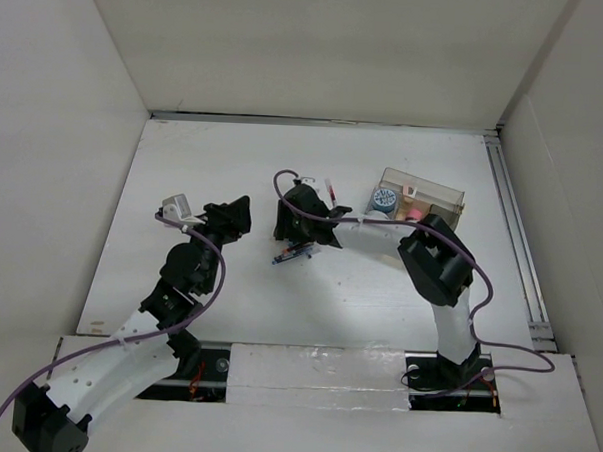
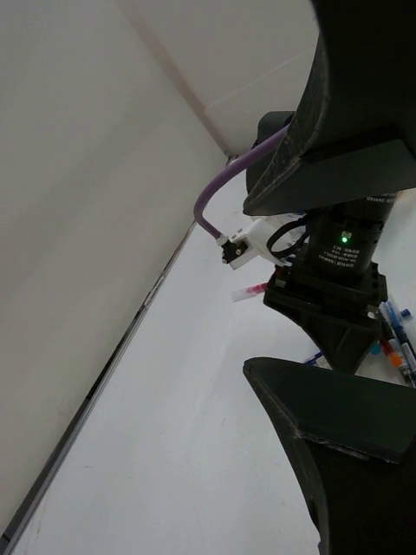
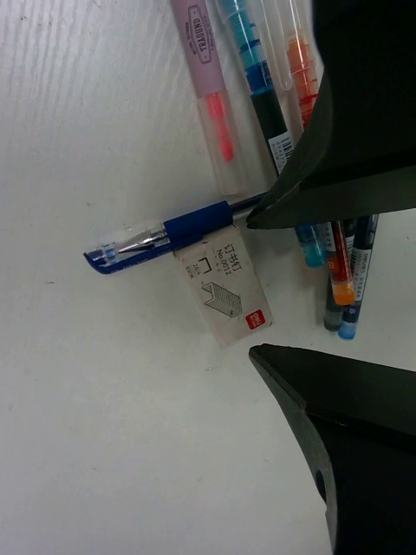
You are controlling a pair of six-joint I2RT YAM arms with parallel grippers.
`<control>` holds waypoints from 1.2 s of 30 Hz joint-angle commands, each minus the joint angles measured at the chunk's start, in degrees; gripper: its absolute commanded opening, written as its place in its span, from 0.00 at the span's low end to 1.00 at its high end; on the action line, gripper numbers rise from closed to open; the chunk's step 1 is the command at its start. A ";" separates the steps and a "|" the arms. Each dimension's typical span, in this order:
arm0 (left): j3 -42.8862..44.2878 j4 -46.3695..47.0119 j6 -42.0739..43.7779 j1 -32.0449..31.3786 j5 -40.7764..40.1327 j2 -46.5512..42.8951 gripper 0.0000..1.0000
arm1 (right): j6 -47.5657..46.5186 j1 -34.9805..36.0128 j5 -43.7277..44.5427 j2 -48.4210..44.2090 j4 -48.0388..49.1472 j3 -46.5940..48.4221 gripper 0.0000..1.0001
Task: Organize the desk
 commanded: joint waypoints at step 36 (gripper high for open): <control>-6.13 -2.03 -11.18 -0.31 -14.65 -15.28 0.61 | 1.19 6.01 12.74 5.37 3.40 7.54 0.12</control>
